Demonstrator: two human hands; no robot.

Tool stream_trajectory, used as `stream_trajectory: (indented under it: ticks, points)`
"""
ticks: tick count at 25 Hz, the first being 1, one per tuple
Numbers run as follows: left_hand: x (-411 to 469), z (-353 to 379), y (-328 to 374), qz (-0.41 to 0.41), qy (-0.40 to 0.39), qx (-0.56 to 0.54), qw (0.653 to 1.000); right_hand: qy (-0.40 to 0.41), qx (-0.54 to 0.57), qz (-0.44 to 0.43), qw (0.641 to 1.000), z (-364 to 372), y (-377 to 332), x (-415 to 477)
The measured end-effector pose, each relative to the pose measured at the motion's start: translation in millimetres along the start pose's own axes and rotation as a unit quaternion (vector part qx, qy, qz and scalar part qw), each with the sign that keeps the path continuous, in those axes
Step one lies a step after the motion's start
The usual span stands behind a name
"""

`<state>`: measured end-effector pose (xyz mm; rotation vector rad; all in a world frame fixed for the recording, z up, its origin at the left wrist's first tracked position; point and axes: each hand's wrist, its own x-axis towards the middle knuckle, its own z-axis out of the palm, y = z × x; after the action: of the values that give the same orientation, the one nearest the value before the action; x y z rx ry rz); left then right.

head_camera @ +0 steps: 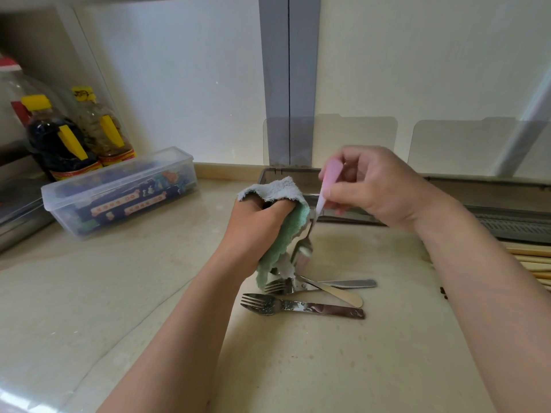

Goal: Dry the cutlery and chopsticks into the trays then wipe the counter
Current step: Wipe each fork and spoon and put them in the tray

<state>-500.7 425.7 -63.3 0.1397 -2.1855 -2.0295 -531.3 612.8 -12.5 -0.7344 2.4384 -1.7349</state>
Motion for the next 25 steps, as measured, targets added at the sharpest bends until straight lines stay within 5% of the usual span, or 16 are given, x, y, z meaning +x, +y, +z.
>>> stream_trajectory:
  ticks: [3, 12, 18, 25]
  points:
    - [-1, -1, 3, 0.01, -0.02, -0.035, 0.999, 0.023, 0.121, 0.0, 0.992, 11, 6, 5]
    - [6, -4, -2, 0.058, -0.017, -0.065, 0.996, -0.012, -0.025, 0.035, 0.999, 41, 2, 4]
    - [9, -7, 3, 0.057, 0.086, -0.113, 0.988, -0.264, -0.201, 0.168, 0.928, 40, 2, -4]
    - [6, -1, 1, 0.06, 0.09, -0.083, 0.991, -0.225, -0.168, 0.155, 0.947, 48, 8, -3]
